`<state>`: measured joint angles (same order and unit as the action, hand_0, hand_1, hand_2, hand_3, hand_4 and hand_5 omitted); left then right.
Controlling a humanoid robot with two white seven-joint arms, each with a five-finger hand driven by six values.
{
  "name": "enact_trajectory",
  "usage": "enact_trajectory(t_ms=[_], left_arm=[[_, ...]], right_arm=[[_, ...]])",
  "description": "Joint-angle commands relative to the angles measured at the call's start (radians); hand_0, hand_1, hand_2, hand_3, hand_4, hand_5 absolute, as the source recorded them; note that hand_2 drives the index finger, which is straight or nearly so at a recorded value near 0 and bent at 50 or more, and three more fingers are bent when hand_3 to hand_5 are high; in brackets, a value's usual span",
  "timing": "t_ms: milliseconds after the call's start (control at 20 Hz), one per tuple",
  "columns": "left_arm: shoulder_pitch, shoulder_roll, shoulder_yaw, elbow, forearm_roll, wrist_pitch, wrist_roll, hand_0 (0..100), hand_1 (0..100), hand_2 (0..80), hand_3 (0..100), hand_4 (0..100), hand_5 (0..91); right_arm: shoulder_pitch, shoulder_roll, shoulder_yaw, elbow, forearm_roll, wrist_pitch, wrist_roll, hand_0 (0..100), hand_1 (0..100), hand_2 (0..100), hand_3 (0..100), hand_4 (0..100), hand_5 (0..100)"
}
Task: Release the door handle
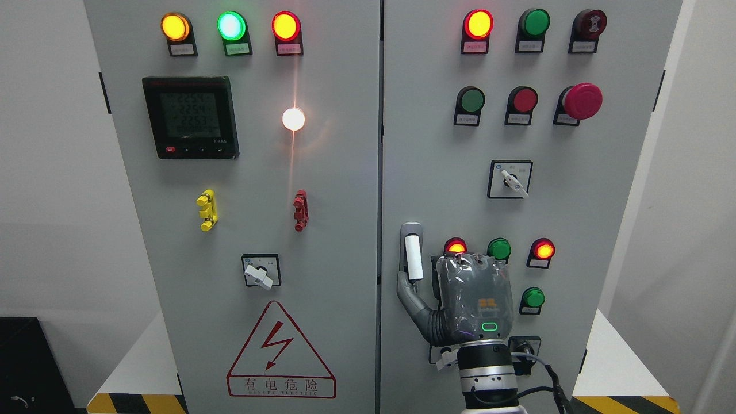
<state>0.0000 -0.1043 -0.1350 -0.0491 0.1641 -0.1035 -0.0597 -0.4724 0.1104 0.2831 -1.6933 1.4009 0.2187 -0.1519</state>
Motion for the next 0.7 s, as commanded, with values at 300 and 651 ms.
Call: enact_trajectory(t_ms=[300, 651], left_arm=[[0.008, 0.000, 0.000, 0.000, 0.000, 0.001, 0.000, 12, 56, 0.0, 0, 0, 0.0], [0.009, 0.000, 0.000, 0.000, 0.000, -0.001, 0.000, 12, 56, 0.0, 0, 0, 0.0]], right_arm=[[0.003, 0.000, -0.005, -0.003, -0.002, 0.001, -0.003, 50, 28, 97, 100, 98, 100], [0.005, 0.000, -0.005, -0.006, -0.003, 0.001, -0.005, 51, 28, 98, 100, 98, 100]])
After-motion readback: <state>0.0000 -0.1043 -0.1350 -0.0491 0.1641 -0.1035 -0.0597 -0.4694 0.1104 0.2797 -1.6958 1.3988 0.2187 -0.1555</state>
